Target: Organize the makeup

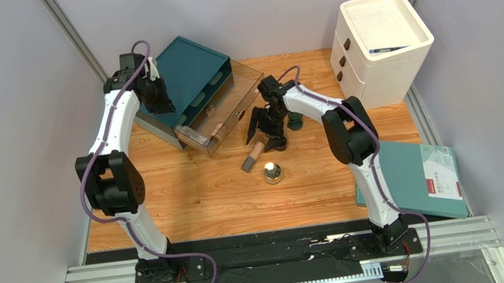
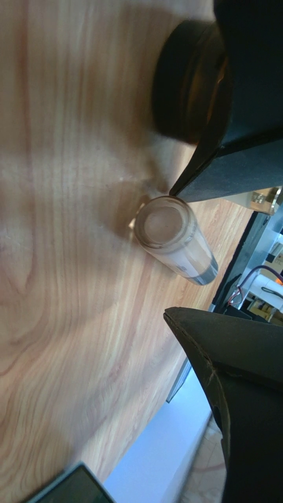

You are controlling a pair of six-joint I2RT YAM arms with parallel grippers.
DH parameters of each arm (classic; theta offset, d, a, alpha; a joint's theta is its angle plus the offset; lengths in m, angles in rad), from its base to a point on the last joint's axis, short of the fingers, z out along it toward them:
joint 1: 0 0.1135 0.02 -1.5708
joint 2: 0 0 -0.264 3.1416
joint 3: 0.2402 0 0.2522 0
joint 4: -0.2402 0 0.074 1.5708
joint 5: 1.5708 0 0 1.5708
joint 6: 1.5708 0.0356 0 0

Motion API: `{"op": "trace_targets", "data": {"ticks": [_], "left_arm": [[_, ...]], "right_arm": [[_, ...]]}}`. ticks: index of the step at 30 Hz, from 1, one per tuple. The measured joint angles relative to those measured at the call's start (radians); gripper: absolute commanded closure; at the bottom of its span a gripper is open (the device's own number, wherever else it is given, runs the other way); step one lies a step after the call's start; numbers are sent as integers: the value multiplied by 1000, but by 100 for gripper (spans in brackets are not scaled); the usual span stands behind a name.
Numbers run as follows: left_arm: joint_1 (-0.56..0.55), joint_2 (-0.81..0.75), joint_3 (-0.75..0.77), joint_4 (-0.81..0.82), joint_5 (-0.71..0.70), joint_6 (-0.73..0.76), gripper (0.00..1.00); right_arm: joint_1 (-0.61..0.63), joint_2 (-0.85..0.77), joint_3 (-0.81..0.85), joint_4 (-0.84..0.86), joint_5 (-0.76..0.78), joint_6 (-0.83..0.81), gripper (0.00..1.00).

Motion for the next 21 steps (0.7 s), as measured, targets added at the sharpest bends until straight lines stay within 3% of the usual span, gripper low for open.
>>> {"op": "trace_targets", "data": {"ticks": [2, 4, 5, 9, 11, 21], "left_arm": [[0, 0, 0, 0, 0, 0, 100], [0, 0, 0, 0, 0, 0, 100], [0, 0, 0, 0, 0, 0, 100], [0, -1, 0, 0, 0, 0, 100], [0, -1, 0, 0, 0, 0, 100], [0, -2, -3, 3, 0, 0, 100]], "right_arm": [[8, 18, 7, -10, 0, -2, 35], [15, 25, 13, -24, -7, -3, 54], [19, 26, 13, -31, -2, -8, 69], [25, 33, 12, -45, -1, -21, 95], [25, 31, 11, -47, 2, -29, 100], [26, -74, -47, -77, 127, -76, 100]]}}
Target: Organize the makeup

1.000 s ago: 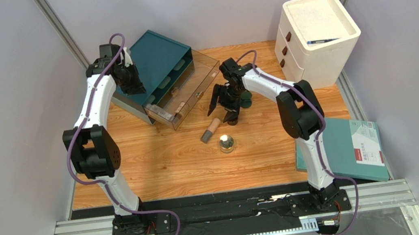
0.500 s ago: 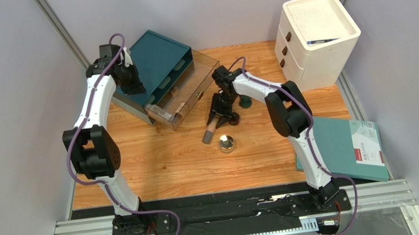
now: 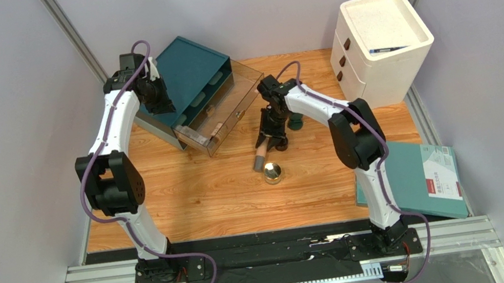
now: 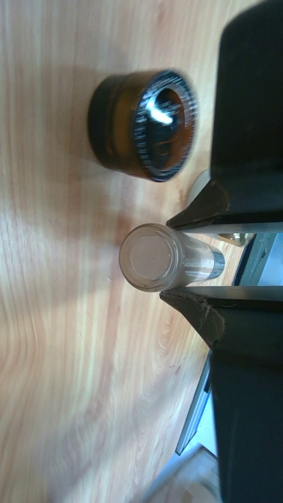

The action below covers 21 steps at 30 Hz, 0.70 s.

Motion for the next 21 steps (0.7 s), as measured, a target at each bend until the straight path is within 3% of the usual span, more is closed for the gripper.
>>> {"op": "trace_targets", "data": {"ticks": [13, 17, 21], "left_arm": [[2, -2, -7, 8, 8, -3, 100], [5, -4, -12, 13, 16, -4, 100], [6, -4, -12, 12, 18, -4, 100]], "right_arm": [[-7, -313, 3, 124, 41, -63, 100], [-9, -314, 26, 253, 5, -34, 100], [-9, -202, 156, 366, -53, 45, 100]]}}
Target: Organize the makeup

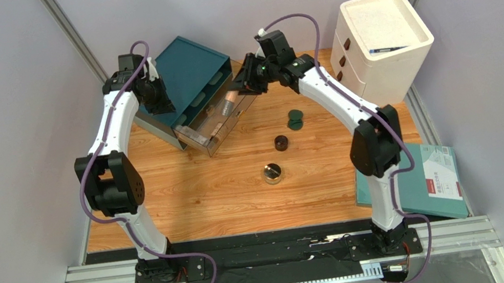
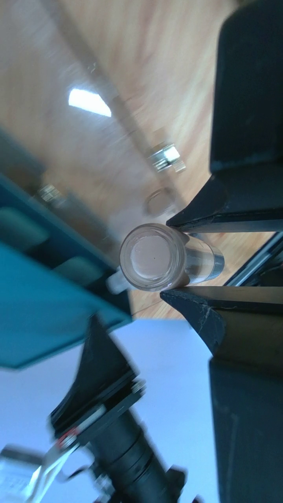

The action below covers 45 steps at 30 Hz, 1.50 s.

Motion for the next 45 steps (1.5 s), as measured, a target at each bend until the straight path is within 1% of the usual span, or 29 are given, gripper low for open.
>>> {"op": "trace_targets", "data": {"ticks": [3, 6, 7, 9, 10, 12, 13, 15, 17, 20, 21, 23, 24, 27, 34, 37, 41, 45], "left_arm": [[0, 0, 0, 0, 0, 0, 100], [0, 0, 0, 0, 0, 0, 100], [0, 0, 1, 0, 0, 0, 100], [0, 0, 1, -1, 0, 0, 100], [0, 0, 2, -1, 0, 0, 100], [0, 0, 3, -2, 0, 0, 100], [0, 0, 3, -3, 0, 1, 100], [0, 0, 6, -6, 0, 1, 100], [0, 2, 8, -12, 0, 2, 100], [0, 8, 16, -17, 0, 3, 100], [0, 11, 24, -23, 0, 4, 100], [0, 16, 31, -31, 0, 4, 100], [0, 17, 34, -34, 0, 5, 100], [0, 22, 42, -42, 0, 5, 100], [0, 26, 47, -47, 2, 5, 100], [0, 26, 47, -47, 2, 5, 100], [0, 26, 47, -47, 2, 5, 100], [0, 26, 48, -47, 2, 5, 100]], "right_arm": [[0, 135, 154, 62, -26, 53, 96], [2, 254, 284, 80, -36, 90, 88], [2, 291, 320, 83, -38, 101, 79], [3, 331, 345, 81, -42, 116, 65], [3, 344, 346, 77, -42, 124, 51], [3, 355, 333, 60, -39, 136, 42], [4, 355, 328, 56, -37, 145, 35], [5, 354, 309, 60, -35, 151, 31], [6, 349, 301, 73, -31, 155, 31], [8, 334, 294, 76, -24, 155, 34], [8, 330, 291, 76, -22, 155, 38], [8, 318, 279, 76, -16, 153, 42], [8, 308, 269, 76, -14, 152, 53], [7, 235, 180, 90, -3, 156, 100], [-9, -6, -105, 136, -1, 167, 100], [-20, -64, -206, 153, -7, 182, 100], [-28, -74, -312, 146, -11, 211, 100], [-33, -22, -327, 129, -32, 231, 100]]}}
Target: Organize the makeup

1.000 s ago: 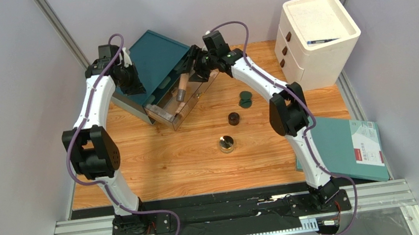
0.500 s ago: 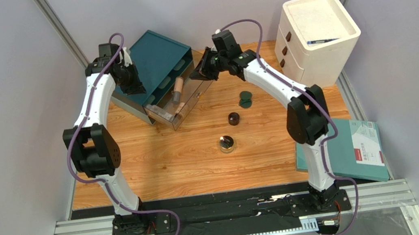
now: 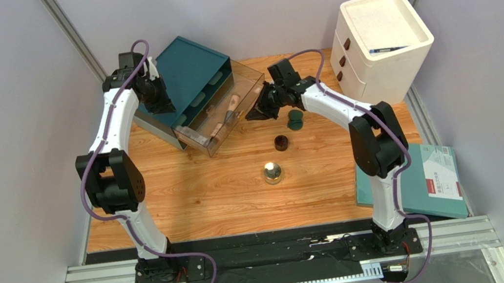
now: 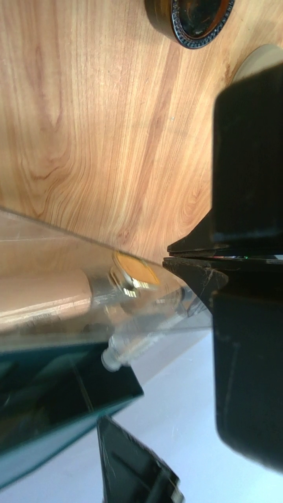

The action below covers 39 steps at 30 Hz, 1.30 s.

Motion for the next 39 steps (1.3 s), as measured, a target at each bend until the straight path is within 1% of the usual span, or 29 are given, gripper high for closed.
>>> {"op": "trace_targets", "data": {"ticks": [3, 8, 14, 18, 25, 32, 39], "left_arm": [[0, 0, 0, 0, 0, 0, 100], [1, 0, 1, -2, -1, 0, 100], [11, 1, 1, -2, 13, 0, 100], [14, 2, 2, -2, 15, 0, 100], [14, 2, 2, -2, 14, 0, 100], [14, 2, 2, -3, 14, 0, 100], [14, 8, 11, -13, 13, 3, 100]], "right_arm": [[0, 53, 25, -10, -18, 3, 100], [0, 168, 137, -40, -39, 3, 100], [-5, 292, 311, -110, -66, 11, 100], [-4, 370, 435, -118, -90, 39, 100], [27, 521, 640, -39, -118, 117, 100], [82, 615, 698, 114, -151, 225, 100], [98, 665, 742, 192, -177, 275, 100]]}}
